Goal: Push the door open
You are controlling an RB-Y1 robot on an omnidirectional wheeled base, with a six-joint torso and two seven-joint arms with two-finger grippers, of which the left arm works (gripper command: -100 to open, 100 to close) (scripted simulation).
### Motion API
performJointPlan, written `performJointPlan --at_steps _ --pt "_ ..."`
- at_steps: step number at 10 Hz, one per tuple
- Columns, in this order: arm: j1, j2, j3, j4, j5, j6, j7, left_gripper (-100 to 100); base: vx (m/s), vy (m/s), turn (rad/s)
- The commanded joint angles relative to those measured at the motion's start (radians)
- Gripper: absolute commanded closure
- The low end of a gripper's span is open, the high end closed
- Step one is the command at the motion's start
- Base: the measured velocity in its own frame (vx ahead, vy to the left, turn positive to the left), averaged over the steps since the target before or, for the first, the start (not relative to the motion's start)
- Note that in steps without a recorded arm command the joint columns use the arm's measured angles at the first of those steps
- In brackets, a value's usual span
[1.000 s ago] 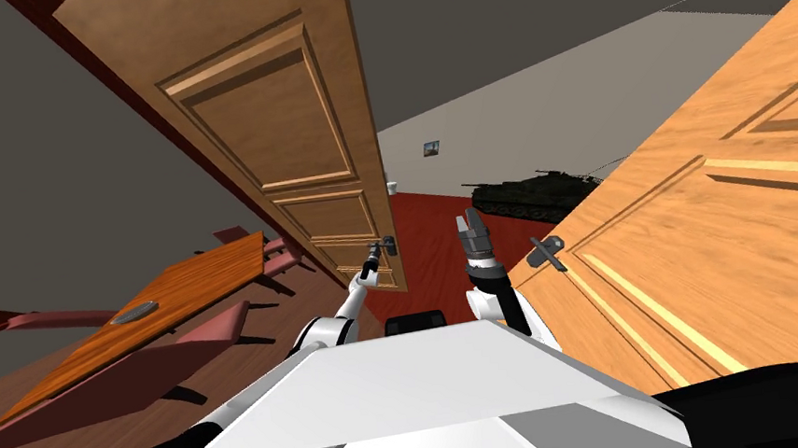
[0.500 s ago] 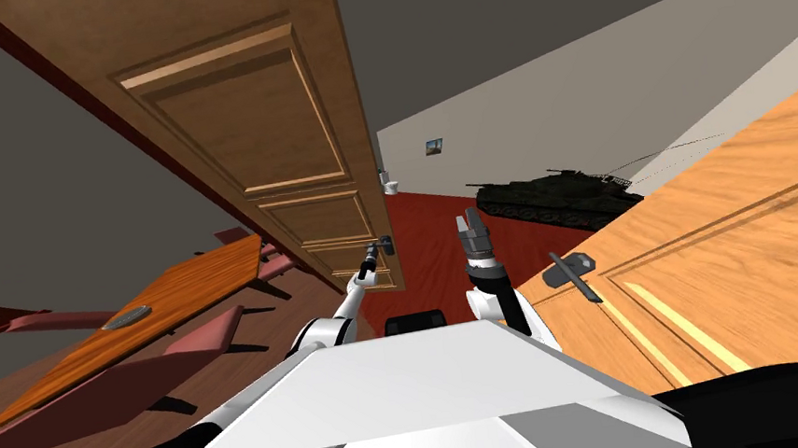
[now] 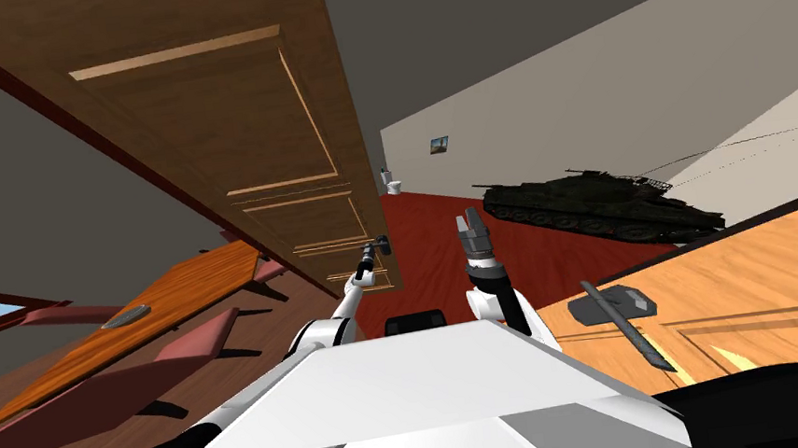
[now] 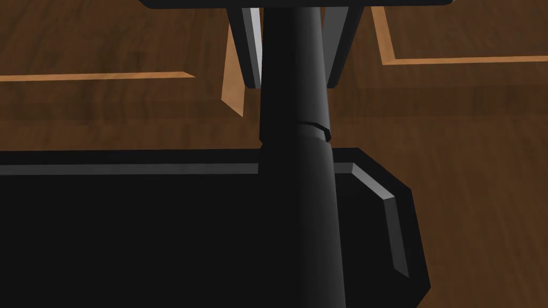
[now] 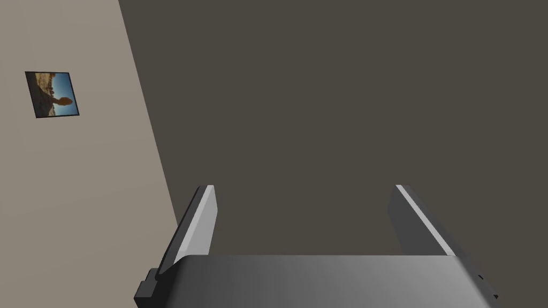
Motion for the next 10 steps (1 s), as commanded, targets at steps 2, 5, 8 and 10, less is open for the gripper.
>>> performJointPlan --at_steps 2,5,8,10 --pt "-0.004 0.011 0.027 -0.001 0.007 -0.004 -0.013 100 0.139 -0.120 0.070" --pt "-0.003 0.015 0.057 0.000 0.015 -0.003 -0.028 100 0.123 -0.095 0.072" --pt "-0.001 0.018 0.085 0.001 0.023 -0.003 -0.042 100 0.125 -0.099 0.066" --pt "0.000 0.020 0.101 0.001 0.027 -0.003 -0.050 100 0.156 -0.109 0.076"
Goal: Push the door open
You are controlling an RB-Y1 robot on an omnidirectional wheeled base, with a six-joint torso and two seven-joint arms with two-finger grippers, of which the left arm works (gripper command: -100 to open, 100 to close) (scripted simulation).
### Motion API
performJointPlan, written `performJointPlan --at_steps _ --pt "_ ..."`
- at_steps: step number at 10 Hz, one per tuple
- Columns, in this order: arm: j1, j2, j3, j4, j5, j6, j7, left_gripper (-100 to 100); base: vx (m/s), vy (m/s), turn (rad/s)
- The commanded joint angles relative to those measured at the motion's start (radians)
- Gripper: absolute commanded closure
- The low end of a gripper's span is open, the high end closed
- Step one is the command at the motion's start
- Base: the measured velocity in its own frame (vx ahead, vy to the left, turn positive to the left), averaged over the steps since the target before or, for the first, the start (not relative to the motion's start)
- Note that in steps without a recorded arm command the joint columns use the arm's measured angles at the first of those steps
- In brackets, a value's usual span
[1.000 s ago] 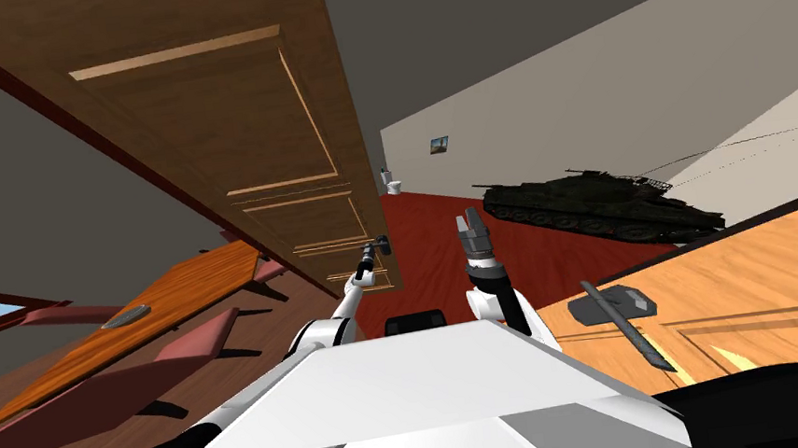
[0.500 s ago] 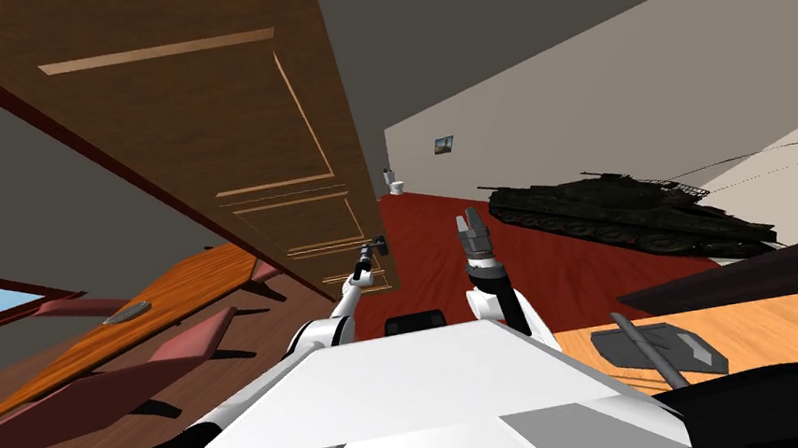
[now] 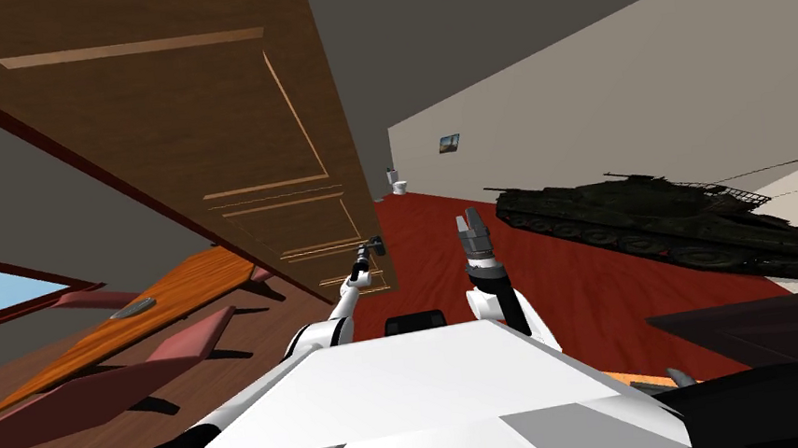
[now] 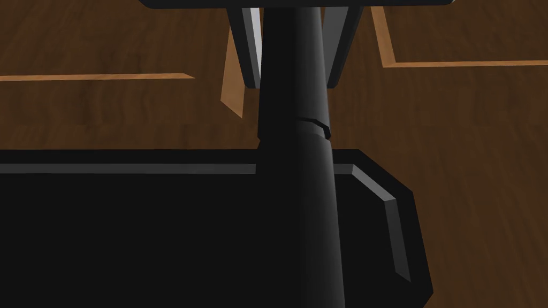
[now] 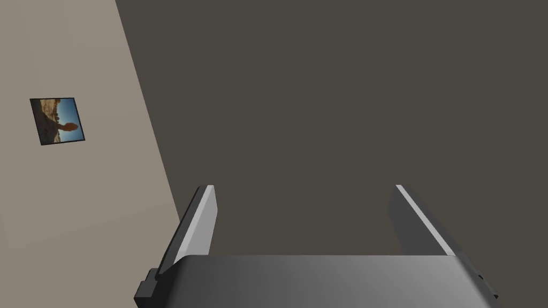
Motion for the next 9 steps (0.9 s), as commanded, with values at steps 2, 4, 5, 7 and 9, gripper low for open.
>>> performJointPlan --at_steps 2,4,5,7,9 --pt "-0.009 0.010 0.024 0.008 0.007 -0.009 -0.010 100 0.151 -0.125 0.079" --pt "-0.008 0.011 0.041 0.008 0.011 -0.008 -0.018 100 0.132 -0.120 0.074" --pt "-0.008 0.012 0.048 0.009 0.013 -0.008 -0.021 100 0.136 -0.107 0.064" --pt "-0.007 0.013 0.064 0.009 0.018 -0.008 -0.029 100 0.148 -0.123 0.076" --pt "0.003 0.026 0.079 0.006 0.022 -0.005 -0.032 100 0.091 -0.053 0.061"
